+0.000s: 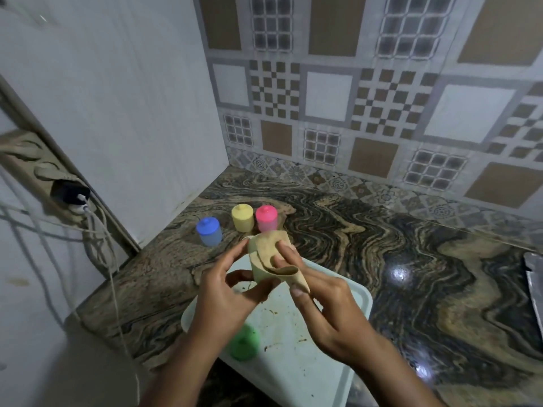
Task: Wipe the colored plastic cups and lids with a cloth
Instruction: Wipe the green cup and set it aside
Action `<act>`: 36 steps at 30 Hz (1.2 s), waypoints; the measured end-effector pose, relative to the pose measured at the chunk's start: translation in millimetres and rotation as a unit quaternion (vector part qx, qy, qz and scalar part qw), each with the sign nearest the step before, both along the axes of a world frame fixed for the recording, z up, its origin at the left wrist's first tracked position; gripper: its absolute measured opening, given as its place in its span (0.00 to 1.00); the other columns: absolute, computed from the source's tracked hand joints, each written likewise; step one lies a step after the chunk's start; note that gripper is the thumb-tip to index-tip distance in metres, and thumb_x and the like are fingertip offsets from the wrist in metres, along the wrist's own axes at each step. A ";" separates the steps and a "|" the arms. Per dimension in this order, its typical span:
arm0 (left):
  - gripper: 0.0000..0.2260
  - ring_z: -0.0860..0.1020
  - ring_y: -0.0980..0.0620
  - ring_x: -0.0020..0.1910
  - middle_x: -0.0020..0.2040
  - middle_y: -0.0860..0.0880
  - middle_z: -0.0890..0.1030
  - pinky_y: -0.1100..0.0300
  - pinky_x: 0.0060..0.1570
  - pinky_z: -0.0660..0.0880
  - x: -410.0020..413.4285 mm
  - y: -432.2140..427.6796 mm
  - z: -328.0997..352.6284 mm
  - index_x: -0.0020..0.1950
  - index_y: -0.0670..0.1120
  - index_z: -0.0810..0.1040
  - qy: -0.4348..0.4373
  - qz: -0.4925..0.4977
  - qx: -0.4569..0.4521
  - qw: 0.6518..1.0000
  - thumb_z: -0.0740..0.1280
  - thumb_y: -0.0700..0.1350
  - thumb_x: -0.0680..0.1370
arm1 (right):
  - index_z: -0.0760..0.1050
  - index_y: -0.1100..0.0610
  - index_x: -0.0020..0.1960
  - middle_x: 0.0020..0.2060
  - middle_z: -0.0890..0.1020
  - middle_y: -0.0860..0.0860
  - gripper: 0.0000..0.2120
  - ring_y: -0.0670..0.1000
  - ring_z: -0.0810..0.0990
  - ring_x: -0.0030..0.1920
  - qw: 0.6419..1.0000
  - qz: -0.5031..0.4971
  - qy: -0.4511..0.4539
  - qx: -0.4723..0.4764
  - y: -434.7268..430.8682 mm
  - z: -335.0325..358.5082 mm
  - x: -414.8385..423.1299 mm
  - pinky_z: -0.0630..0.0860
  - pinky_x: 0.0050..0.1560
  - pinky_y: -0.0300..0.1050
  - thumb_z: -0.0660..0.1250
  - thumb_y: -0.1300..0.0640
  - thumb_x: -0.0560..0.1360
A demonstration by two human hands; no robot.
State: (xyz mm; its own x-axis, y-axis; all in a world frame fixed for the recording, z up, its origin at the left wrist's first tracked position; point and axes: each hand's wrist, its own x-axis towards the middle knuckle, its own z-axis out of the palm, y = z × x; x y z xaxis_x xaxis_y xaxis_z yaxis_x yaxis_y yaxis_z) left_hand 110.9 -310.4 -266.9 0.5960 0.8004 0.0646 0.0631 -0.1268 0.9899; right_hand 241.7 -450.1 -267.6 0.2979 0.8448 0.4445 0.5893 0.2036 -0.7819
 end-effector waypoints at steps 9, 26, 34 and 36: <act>0.32 0.86 0.50 0.50 0.63 0.55 0.81 0.52 0.42 0.83 -8.4 4.1 9.6 0.62 0.58 0.76 -0.048 0.013 -0.002 0.999 0.82 0.39 0.64 | 0.79 0.55 0.69 0.70 0.79 0.47 0.18 0.51 0.80 0.66 0.997 -0.017 0.077 -0.023 -40.7 -22.6 -14.6 0.80 0.61 0.51 0.59 0.52 0.84; 0.32 0.85 0.46 0.51 0.65 0.58 0.79 0.41 0.35 0.83 -14.8 -7.7 21.0 0.65 0.56 0.77 -0.033 -0.038 -0.040 0.998 0.80 0.31 0.67 | 0.74 0.73 0.48 0.35 0.77 0.65 0.27 0.58 0.74 0.35 0.964 -0.073 0.225 0.124 4.7 20.3 5.4 0.72 0.36 0.53 0.57 0.47 0.85; 0.31 0.85 0.49 0.49 0.61 0.57 0.82 0.45 0.36 0.84 -2.0 -6.4 22.6 0.61 0.63 0.79 -0.029 -0.017 0.007 0.999 0.79 0.33 0.68 | 0.71 0.59 0.75 0.78 0.67 0.52 0.20 0.46 0.70 0.75 0.999 -0.025 -0.002 0.028 21.3 10.9 -1.5 0.71 0.70 0.41 0.58 0.60 0.84; 0.32 0.86 0.48 0.49 0.62 0.56 0.82 0.45 0.37 0.84 -4.7 0.4 18.5 0.64 0.58 0.77 -0.035 0.001 0.002 0.999 0.80 0.33 0.67 | 0.73 0.56 0.74 0.77 0.70 0.48 0.19 0.43 0.76 0.70 0.999 -0.027 0.029 0.036 13.3 2.6 -6.5 0.73 0.60 0.36 0.58 0.58 0.84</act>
State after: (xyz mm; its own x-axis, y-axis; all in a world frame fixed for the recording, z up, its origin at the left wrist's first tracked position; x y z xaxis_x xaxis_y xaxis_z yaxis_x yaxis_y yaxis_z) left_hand 106.2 -310.0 -248.5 0.5878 0.8017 0.1086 -0.0053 -0.1303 0.9915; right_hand 235.2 -436.8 -265.0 0.3681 0.7935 0.4847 0.5557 0.2302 -0.7989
